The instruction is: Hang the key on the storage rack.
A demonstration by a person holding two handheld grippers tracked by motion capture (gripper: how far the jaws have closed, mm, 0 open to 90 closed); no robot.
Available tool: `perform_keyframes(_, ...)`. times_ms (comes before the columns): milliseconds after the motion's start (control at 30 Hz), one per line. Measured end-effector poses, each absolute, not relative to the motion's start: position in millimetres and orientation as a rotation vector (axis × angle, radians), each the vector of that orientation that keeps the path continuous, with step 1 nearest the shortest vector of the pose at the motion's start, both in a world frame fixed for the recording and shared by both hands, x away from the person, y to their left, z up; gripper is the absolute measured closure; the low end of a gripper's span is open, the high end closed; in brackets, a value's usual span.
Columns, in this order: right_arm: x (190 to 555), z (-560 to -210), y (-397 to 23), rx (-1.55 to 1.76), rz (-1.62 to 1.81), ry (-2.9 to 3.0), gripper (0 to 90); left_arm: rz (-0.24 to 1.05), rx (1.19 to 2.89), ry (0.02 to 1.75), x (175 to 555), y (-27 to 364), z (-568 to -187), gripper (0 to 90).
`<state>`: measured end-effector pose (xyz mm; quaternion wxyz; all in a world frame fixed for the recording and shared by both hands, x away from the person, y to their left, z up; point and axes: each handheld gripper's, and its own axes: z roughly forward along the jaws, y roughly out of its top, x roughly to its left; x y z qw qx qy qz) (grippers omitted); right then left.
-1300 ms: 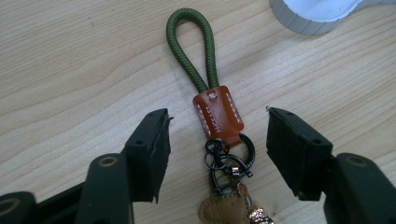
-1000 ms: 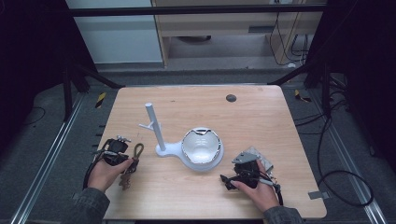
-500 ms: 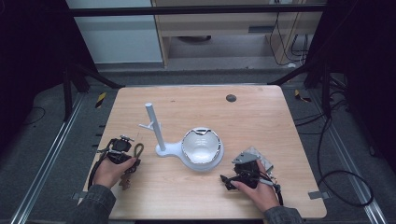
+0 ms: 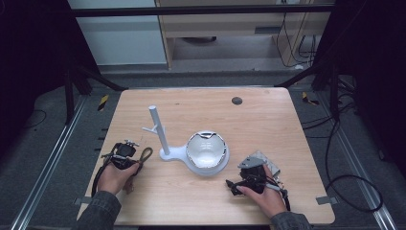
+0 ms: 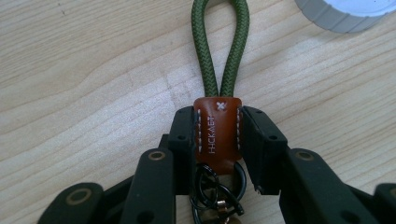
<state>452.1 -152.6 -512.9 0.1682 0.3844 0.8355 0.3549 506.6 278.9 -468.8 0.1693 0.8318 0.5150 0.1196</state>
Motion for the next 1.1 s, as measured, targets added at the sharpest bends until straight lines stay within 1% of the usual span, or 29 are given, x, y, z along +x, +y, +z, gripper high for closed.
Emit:
perform_keyframes(167, 452, -513, -153, 1.092, 1.010, 2.377, 0.6, 0.374, 2.325, 1.423, 499, 284, -461, 65.7)
perform_keyframes(433, 452, -513, -153, 1.092, 1.008, 2.383, 0.2, 0.491, 2.239, 1.333, 476, 288, -445, 65.7)
perform_keyframes(667, 452, -513, -153, 1.091, 1.011, 2.381, 0.2, 0.544, 2.184, 1.255, 460, 285, -433, 65.9)
perform_keyframes(733, 452, -513, -153, 1.091, 1.011, 2.381, 0.2, 0.540, 2.158, 1.241, 455, 283, -431, 65.9)
perform_keyframes(1100, 453, -513, -152, 1.107, 1.007, 2.371, 0.2, 0.593, 2.118, 1.121, 434, 270, -415, 66.0)
